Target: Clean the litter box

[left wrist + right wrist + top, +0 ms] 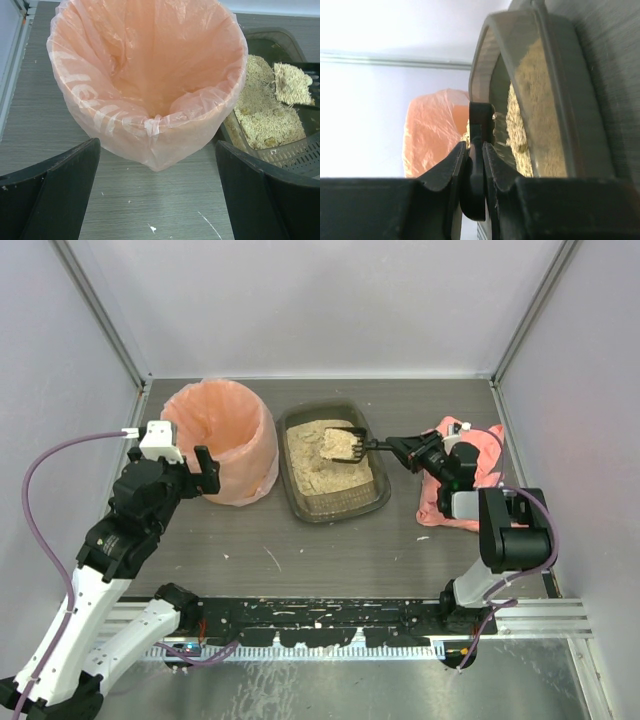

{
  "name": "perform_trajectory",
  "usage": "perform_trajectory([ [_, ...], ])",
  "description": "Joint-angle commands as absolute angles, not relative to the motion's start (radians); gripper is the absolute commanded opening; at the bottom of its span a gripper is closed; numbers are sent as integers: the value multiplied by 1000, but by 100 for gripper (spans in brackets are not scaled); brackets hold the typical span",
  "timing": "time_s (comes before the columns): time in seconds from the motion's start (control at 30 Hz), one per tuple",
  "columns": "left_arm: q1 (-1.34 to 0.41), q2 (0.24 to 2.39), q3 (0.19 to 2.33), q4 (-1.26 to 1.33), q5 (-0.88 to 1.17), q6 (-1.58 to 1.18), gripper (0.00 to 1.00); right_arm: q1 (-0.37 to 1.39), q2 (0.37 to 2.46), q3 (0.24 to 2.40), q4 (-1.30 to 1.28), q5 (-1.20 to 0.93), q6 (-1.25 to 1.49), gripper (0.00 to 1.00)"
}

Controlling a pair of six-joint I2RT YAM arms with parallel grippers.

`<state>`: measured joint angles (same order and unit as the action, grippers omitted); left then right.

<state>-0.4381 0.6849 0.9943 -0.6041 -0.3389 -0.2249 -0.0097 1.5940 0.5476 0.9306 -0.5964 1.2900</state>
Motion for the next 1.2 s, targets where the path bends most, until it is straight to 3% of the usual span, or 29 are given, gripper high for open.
perform_trajectory([
  [0.0, -432, 674, 994, -569, -357, -234, 99, 3, 1702, 615, 1228, -693, 1421, 1],
  [0.1, -431, 682, 1002, -568, -346, -229, 99, -70, 1779, 556, 1440, -652, 1582, 1],
  [0.27, -428, 684, 999, -570, -347, -232, 99, -25, 1876, 604, 1585, -719, 1663, 1],
  [0.53, -422, 696, 1005, -570, -339, -232, 100, -49, 1763, 581, 1392, -685, 1539, 1],
  [0.63, -419, 692, 1002, -570, -340, -234, 100, 1, 1735, 666, 1217, -752, 1422, 1],
  [0.93, -411, 685, 1003, -573, -331, -235, 100, -45, 1743, 608, 1288, -690, 1504, 1],
  [1.03, -410, 680, 996, -572, -328, -239, 99, 27, 1788, 672, 1303, -765, 1490, 1],
  [1.17, -407, 683, 1002, -573, -323, -239, 100, -51, 1772, 581, 1356, -682, 1537, 1],
])
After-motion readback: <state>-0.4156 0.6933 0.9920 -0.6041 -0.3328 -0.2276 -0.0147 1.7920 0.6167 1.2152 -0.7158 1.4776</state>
